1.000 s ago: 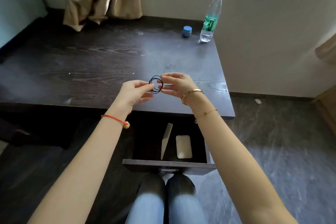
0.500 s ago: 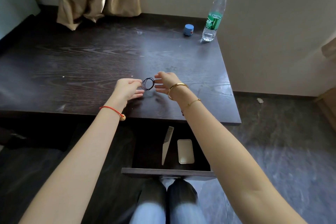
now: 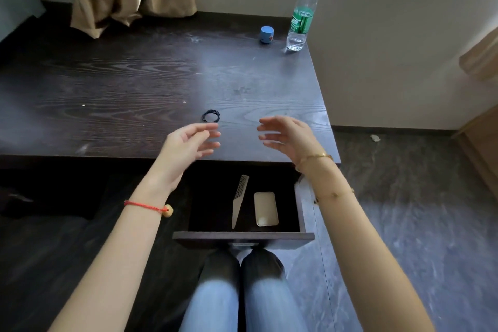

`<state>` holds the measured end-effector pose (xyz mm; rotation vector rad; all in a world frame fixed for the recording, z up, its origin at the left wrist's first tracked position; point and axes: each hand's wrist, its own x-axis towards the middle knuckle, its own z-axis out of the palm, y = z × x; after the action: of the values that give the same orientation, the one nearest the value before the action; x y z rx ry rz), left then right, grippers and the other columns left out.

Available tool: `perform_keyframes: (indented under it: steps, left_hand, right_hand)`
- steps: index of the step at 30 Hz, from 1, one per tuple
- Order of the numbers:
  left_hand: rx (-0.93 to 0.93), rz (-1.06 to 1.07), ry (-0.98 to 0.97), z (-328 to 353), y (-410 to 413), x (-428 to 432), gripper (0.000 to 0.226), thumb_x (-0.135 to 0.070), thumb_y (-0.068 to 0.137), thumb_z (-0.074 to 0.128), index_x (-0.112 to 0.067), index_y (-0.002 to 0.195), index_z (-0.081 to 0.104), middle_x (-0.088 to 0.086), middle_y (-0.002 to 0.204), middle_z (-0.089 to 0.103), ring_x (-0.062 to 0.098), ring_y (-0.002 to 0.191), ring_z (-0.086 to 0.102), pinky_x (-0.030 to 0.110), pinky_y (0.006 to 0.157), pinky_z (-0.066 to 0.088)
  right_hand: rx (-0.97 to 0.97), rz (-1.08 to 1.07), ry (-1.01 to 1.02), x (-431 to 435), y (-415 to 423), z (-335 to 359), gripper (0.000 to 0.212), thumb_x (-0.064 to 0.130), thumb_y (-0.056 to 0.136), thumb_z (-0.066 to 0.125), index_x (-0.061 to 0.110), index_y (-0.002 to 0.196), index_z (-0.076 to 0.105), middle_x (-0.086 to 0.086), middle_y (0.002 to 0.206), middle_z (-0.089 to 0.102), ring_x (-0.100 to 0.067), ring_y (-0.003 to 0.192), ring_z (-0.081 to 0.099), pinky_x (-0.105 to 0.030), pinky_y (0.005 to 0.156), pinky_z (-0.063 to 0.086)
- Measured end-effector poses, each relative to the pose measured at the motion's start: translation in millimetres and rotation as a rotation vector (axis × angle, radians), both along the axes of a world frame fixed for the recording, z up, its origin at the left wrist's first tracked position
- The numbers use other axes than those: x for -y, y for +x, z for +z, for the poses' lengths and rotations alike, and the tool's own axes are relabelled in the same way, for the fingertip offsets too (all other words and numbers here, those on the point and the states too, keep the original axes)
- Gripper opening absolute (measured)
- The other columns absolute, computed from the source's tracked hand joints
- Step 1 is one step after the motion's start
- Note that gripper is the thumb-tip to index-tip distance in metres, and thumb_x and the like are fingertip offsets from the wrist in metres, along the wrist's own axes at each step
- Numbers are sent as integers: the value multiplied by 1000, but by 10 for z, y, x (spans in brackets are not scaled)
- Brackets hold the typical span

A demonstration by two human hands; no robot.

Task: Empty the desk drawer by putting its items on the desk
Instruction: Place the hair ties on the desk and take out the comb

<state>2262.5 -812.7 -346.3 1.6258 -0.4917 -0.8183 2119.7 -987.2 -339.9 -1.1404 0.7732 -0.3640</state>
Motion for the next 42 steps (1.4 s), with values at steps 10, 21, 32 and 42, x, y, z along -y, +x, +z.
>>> perform_keyframes:
  steps: [10,21,32,42]
  left_hand:
    - [-204,-261,481,-1473,-744,138,38,-6,102,35,-6,132,58,11,125,64,26,114,60,36,103,48]
    - [-322,37,694,-2004,-459,614,42,-19,105,37,2,138,52,19,146,52,36,134,50,37,109,41]
    - [-618,162,587,-2197,-356,598,27,-16,103,36,-15,87,58,2,98,61,22,105,51,36,89,40]
    - [-762,151,528,-2070,-260,504,15,-8,100,47,-10,92,59,4,89,61,19,87,60,36,89,50]
  right_hand:
    - [-560,137,213,-279,-772,-1381,38,11,101,36,-7,131,53,-25,121,64,-30,99,64,-33,90,53]
    - [-596,44,440,-428,200,-2065,31,13,101,35,2,113,62,-12,116,66,-27,99,64,-37,96,47]
    - [-616,-94,464,-418,385,-2330,21,2,96,38,4,99,58,-11,81,64,-22,67,62,-27,49,53]
    - [-618,-124,474,-443,376,-2392,12,-2,88,56,1,99,60,-13,80,63,-21,63,60,-28,53,48]
